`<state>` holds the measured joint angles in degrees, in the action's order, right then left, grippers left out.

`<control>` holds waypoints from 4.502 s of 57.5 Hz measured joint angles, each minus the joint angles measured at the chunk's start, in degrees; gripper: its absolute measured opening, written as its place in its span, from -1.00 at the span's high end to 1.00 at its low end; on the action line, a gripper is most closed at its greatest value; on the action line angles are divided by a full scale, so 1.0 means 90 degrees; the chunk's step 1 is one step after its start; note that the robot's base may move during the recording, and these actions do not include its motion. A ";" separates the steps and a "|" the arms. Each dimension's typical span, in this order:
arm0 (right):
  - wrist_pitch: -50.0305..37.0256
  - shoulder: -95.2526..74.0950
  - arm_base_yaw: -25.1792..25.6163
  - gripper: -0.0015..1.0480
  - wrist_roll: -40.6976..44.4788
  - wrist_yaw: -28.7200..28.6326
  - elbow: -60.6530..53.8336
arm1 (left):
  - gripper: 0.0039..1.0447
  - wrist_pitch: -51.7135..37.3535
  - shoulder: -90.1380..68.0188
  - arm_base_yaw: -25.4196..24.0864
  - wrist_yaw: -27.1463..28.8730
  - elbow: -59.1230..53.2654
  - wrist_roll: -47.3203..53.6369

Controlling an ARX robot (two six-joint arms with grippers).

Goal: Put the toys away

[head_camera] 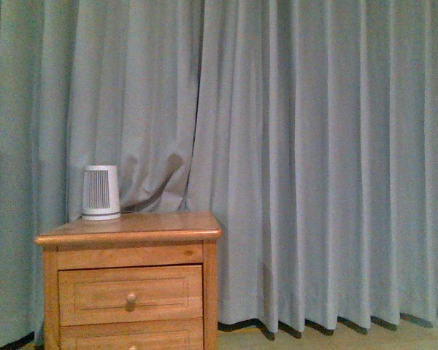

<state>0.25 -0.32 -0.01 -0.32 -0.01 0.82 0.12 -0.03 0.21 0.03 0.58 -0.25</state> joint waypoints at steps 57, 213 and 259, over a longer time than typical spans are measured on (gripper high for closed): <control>0.0000 -0.0007 -0.0002 0.87 0.0000 -0.0070 0.0000 | -0.88 0.0000 0.0000 -0.0010 0.0049 0.0000 -0.0002; 0.0002 -0.0002 0.0002 0.87 0.0000 -0.0024 0.0000 | -0.88 0.0000 -0.0002 -0.0005 0.0002 0.0000 0.0002; 0.0002 -0.0002 0.0002 0.87 0.0000 -0.0017 0.0000 | -0.88 0.0000 -0.0002 -0.0005 0.0000 0.0000 0.0002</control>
<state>0.27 -0.34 0.01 -0.32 -0.16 0.82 0.12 -0.05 0.16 0.03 0.58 -0.23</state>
